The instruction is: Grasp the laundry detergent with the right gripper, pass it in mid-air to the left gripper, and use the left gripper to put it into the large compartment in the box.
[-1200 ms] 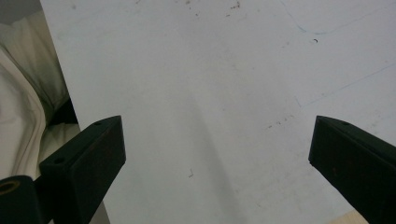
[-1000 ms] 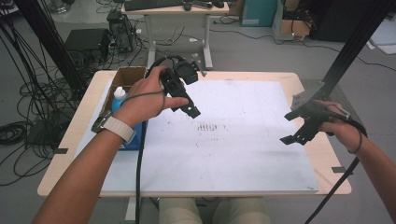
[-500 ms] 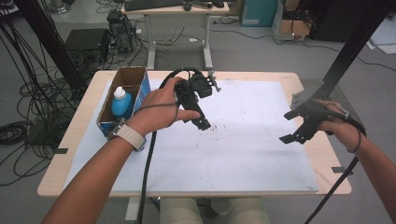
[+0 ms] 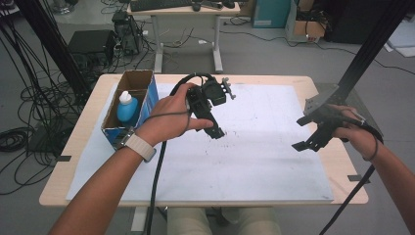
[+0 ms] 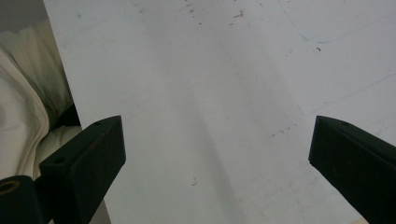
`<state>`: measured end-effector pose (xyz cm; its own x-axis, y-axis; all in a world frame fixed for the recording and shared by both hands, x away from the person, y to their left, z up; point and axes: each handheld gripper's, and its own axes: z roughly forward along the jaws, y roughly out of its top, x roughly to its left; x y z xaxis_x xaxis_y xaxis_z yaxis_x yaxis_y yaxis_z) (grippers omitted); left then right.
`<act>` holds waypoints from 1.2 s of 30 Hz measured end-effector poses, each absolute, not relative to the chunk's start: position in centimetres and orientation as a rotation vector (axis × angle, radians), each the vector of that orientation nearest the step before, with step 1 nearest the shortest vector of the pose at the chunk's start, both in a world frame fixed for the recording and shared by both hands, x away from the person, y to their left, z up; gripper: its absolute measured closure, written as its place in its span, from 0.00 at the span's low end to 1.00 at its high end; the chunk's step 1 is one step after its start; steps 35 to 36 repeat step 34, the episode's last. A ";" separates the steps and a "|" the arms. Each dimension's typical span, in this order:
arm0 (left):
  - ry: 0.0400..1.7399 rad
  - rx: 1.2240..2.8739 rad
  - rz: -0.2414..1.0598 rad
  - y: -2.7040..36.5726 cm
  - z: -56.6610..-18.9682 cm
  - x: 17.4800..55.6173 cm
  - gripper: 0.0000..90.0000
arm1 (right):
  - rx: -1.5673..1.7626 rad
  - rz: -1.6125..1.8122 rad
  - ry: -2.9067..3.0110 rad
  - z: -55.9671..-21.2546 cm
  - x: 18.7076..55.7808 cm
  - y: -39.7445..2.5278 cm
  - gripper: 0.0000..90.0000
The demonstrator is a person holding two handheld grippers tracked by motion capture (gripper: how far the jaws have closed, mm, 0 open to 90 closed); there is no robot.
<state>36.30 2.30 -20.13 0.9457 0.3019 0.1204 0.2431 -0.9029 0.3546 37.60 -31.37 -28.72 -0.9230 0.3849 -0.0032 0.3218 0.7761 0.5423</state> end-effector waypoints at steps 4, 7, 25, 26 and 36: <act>0.406 2.755 0.242 2.3 -20.2 36.3 0.10 | 0.629 0.804 2.867 -28.7 37.3 -31.3 0.04; 0.409 2.753 0.247 2.4 -20.2 36.3 0.10 | 0.625 0.806 2.870 -28.9 37.3 -31.3 0.04; 0.430 2.748 0.258 2.7 -20.1 36.3 0.10 | 0.623 0.812 2.870 -29.0 37.4 -31.3 0.04; 0.433 2.746 0.255 2.7 -20.2 36.3 0.10 | 0.622 0.814 2.871 -29.0 37.4 -31.3 0.04; 0.433 2.748 0.252 2.7 -20.2 36.4 0.10 | 0.538 0.849 2.856 -29.2 37.8 -31.4 0.04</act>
